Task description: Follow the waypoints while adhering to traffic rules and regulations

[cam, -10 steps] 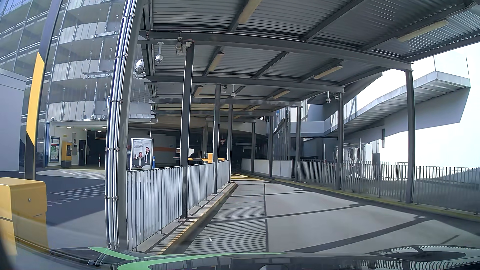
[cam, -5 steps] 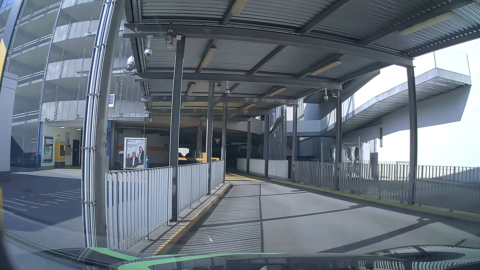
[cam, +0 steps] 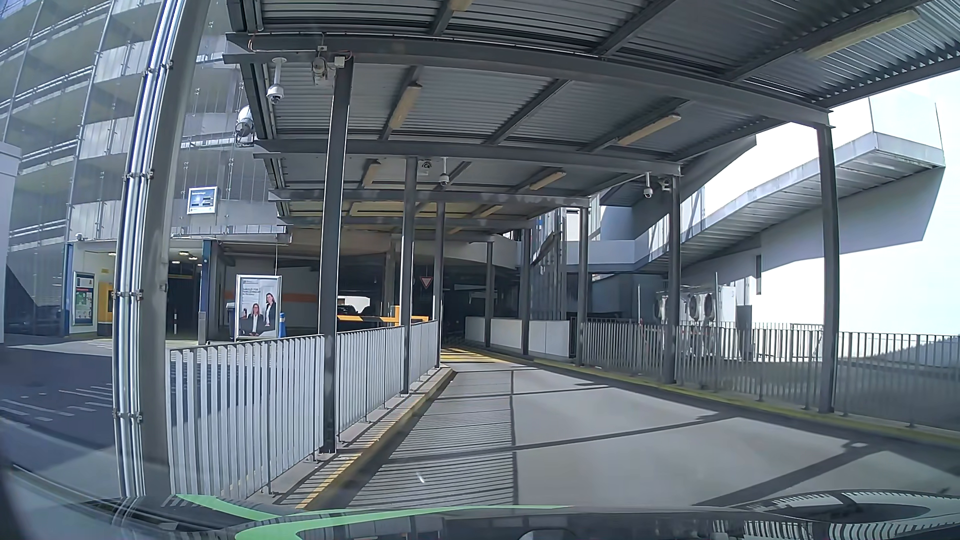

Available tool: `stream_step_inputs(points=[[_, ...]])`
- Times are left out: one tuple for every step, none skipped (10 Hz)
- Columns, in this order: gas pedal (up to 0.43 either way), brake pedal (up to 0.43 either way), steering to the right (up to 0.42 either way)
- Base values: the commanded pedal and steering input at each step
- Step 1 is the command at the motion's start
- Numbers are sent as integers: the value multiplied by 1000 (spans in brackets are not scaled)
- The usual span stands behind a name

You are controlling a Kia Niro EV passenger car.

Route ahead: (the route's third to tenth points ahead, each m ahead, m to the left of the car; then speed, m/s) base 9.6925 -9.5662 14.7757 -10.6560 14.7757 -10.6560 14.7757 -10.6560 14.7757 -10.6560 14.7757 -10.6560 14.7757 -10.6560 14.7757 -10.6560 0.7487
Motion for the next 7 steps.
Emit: stream_step_inputs(points=[[0, 0, 114], [0, 0, 110], [0, 0, 107], [8, 0, 104], [67, 0, 102], [98, 0, 102], [98, 0, 102]])
